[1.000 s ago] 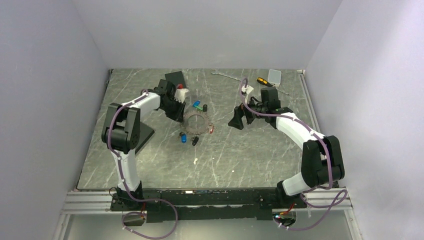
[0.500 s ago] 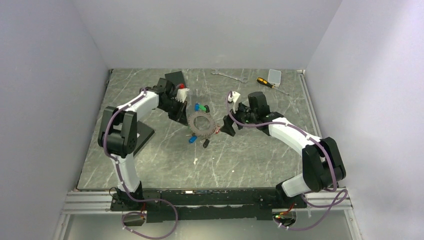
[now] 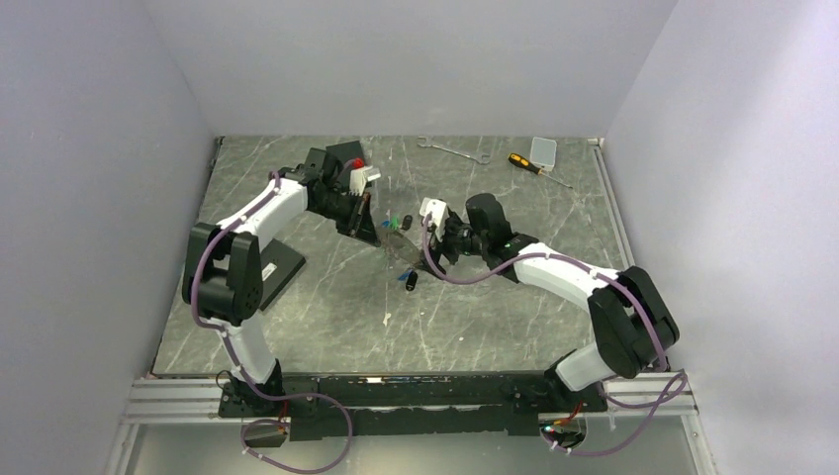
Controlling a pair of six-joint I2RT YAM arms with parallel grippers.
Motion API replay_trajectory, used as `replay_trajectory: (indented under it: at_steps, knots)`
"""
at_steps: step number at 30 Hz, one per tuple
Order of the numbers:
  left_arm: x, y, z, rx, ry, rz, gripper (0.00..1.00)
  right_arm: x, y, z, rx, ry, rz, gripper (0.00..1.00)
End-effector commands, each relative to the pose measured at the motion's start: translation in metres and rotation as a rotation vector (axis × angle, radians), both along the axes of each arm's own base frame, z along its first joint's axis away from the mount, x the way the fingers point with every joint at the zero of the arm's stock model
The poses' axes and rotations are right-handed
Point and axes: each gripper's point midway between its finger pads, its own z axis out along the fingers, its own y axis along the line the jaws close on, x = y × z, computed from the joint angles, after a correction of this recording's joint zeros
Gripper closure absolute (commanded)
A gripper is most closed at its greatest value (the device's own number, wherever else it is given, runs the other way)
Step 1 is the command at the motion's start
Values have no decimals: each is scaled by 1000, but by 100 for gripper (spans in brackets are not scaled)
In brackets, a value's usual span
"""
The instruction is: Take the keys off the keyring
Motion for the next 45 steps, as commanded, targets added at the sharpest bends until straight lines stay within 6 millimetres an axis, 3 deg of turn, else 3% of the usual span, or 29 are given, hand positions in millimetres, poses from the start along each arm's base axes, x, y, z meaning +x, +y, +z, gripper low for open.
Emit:
replay_trajectory:
  at_steps: [1, 7, 19, 26, 33, 37, 40, 45]
  knots:
    - [-9, -12, 45, -112, -12, -15, 100, 9, 22, 20, 59, -121, 41, 0]
    - [-12, -16, 53, -149, 44, 13, 100, 8, 42, 16, 39, -167, 22, 3]
    - [-19, -19, 59, -191, 70, -9, 100, 31, 57, 9, -9, -286, -24, 30]
    - [-21, -21, 61, -213, 77, -34, 100, 36, 62, 4, -17, -288, -18, 54]
    - [-17, -19, 70, -201, 1, -84, 100, 48, 62, 18, -70, -333, -32, 100]
    - [-10, -16, 80, -183, -53, -87, 99, 56, 60, 35, -85, -347, -67, 100]
    - [-1, -9, 94, -173, -121, -81, 87, 65, 55, 51, -98, -364, -114, 100]
    - [24, 22, 130, -199, -285, 1, 33, 83, 41, 86, -122, -431, -228, 100]
